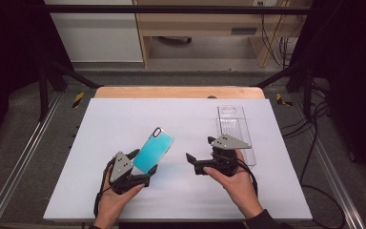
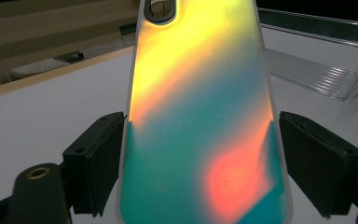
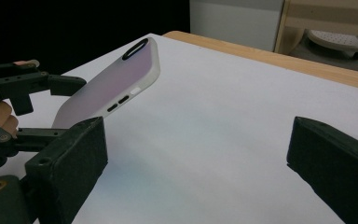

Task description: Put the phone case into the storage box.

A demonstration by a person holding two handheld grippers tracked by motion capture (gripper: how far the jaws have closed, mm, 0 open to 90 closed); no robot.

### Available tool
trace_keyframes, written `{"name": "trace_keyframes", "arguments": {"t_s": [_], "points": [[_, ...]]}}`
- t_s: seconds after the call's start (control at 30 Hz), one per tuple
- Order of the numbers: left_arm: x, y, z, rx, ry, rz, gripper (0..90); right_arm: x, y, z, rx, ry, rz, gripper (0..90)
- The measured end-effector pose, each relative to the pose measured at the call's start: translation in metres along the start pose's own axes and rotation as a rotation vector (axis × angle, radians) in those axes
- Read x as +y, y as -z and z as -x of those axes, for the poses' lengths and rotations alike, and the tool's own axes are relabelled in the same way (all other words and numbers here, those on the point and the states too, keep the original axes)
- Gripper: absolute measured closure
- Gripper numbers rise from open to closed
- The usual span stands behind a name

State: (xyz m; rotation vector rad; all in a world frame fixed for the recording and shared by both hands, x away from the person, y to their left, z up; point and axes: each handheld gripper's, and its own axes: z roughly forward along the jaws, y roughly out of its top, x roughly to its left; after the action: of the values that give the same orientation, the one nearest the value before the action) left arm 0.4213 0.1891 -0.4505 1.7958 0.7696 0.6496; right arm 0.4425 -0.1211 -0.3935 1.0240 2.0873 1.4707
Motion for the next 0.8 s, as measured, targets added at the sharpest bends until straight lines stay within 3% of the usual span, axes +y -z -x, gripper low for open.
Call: {"name": "trace_keyframes", "arguments": {"t_s": [0.8], "points": [[0.003,-0.001,0.009,-0.02,-0.025,0.008,16.6,-0.003,-0.017,-0.012,0.048,-0.013,-0.034,5.5]]}}
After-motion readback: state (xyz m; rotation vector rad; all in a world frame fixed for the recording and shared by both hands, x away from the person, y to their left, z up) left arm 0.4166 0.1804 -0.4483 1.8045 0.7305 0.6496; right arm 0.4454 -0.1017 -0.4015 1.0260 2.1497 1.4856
